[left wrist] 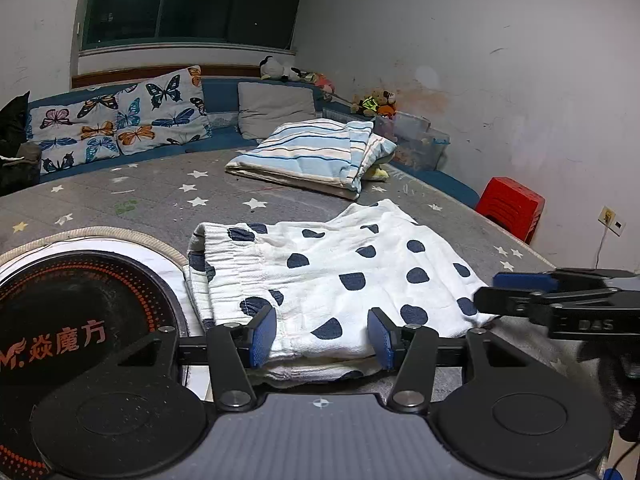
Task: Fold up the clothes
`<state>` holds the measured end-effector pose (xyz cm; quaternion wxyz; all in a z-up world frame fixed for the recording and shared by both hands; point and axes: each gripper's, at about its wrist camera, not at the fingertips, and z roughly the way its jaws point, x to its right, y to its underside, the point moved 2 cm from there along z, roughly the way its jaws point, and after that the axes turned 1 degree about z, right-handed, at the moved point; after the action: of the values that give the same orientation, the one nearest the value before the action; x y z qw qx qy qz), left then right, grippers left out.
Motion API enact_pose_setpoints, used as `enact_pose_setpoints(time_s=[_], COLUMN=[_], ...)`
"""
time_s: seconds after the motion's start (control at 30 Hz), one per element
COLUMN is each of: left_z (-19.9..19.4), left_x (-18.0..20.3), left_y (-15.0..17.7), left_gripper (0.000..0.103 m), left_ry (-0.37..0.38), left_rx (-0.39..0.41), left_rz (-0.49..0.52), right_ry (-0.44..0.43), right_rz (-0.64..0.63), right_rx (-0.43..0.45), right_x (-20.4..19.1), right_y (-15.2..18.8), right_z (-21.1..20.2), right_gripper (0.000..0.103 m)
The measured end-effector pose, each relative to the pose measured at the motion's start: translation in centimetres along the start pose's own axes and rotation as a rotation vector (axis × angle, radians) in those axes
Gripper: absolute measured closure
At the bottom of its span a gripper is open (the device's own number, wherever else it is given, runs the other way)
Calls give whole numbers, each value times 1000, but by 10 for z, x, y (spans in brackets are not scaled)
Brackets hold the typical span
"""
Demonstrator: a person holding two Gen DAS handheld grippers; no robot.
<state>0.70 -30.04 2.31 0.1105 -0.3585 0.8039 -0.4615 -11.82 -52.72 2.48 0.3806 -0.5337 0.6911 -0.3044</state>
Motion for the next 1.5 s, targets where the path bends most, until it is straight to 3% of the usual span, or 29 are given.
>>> enact_pose_setpoints(time_s=[0.23, 0.43, 0.6, 0.87, 1.13, 1.3, 1.5], left_z=[0, -3, 5, 26, 24, 37, 42], left_x=[-1, -4, -9, -32, -33, -39, -52], left_y=[-3, -20, -34, -39, -49, -49, -40], left_gripper=[48, 46, 46, 46, 48, 59, 62], left_ry=[5, 33, 22, -19, 4, -7, -30], left_rx=[-2, 14, 24, -15, 30, 13, -15], left_rz=[-8, -53, -70, -108, -117, -106, -128], right_ry=[44, 24, -3, 5, 18, 50, 118], right_rz=[17, -14, -29, 4, 8, 24, 21], right_rx=[-62, -43, -48, -130, -91, -120, -148], right_x=[13, 10, 5, 19, 25, 31, 40], right_y=[8, -12, -28, -31, -65, -82, -86], right_z=[16, 20, 38, 66, 84, 118, 146], right_gripper=[48, 48, 48, 49, 54, 61, 63])
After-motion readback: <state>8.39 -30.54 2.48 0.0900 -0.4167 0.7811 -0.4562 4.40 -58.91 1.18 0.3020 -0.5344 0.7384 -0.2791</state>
